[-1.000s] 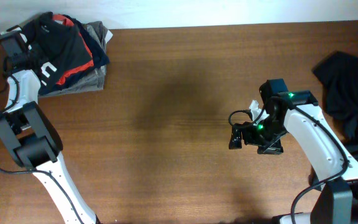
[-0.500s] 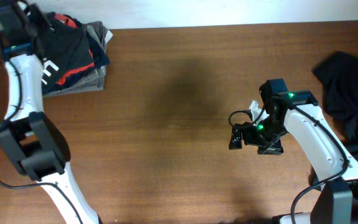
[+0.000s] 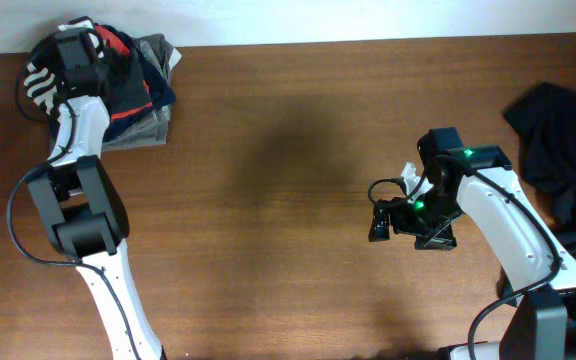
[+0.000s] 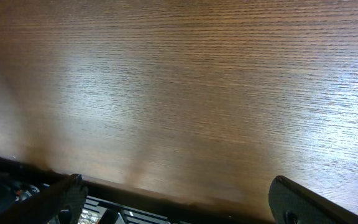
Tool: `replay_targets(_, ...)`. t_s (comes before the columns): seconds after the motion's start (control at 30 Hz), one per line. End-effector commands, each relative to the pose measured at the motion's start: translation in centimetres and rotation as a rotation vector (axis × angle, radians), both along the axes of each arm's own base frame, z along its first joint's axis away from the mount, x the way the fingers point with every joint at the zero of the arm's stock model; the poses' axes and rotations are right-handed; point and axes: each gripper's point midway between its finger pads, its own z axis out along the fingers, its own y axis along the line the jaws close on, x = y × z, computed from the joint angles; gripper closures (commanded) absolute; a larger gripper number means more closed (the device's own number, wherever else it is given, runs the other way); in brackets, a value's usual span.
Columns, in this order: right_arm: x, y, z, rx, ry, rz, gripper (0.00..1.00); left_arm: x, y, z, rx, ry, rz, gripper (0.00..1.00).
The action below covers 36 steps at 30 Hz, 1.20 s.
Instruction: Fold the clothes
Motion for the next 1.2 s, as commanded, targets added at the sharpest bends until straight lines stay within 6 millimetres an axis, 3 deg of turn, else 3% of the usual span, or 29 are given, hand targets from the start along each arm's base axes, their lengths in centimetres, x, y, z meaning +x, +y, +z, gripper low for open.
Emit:
replay_targets(0.0,0.3,0.2,0.6,0.015,-0.022,0.002,0.02,-0.4,-0.1,-0.6,0.002,0.029,0.004,0.54)
replay_targets(0.13,0.4,0.2,0.6,0.016,-0.023,0.002,0.02,-0.1,-1.5,4.8,0.000,-0.054,-0.039,0.38)
replay_targets(0.17,0.4,0.2,0.6,0.016,-0.026,0.002,0.01,-0.1,-2.2,6.9,-0.006,-0.085,-0.064,0.24)
replay_targets(0.2,0.5,0.2,0.6,0.016,-0.030,0.002,0.01,-0.3,-3.0,9.1,-0.014,-0.116,-0.094,0.04)
replay_targets(0.23,0.6,0.2,0.6,0.017,-0.033,0.002,0.01,-0.6,-3.8,11.1,-0.022,-0.140,-0.123,0.01)
replay_targets(0.33,1.1,0.2,1.0,0.018,-0.051,-0.003,0.01,-2.8,-7.0,18.4,-0.055,-0.213,-0.237,0.01)
replay_targets(0.4,1.5,0.4,1.8,0.026,-0.065,-0.008,0.01,-4.8,-8.5,21.8,-0.074,-0.223,-0.285,0.01)
replay_targets(0.53,2.0,0.5,4.0,0.036,-0.104,-0.008,0.01,-10.3,-11.0,26.9,-0.117,-0.192,-0.352,0.01)
replay_targets(0.63,1.4,0.5,6.2,0.041,-0.138,-0.007,0.01,-15.7,-12.0,29.9,-0.141,-0.144,-0.359,0.01)
replay_targets(0.8,-1.2,0.3,9.5,0.047,-0.222,-0.003,0.01,-23.5,-13.3,31.0,-0.185,-0.016,-0.348,0.01)
replay_targets(0.93,-3.6,0.1,12.6,0.061,-0.343,-0.001,0.01,-28.3,-14.5,30.8,-0.210,0.073,-0.354,0.01)
replay_targets(0.97,-4.8,0.0,14.0,0.068,-0.414,0.000,0.01,-30.1,-16.1,31.0,-0.203,0.091,-0.413,0.01)
replay_targets(1.17,-9.1,-0.4,18.4,0.095,-0.688,-0.017,0.01,-35.5,-22.0,31.0,-0.178,0.076,-0.609,0.01)
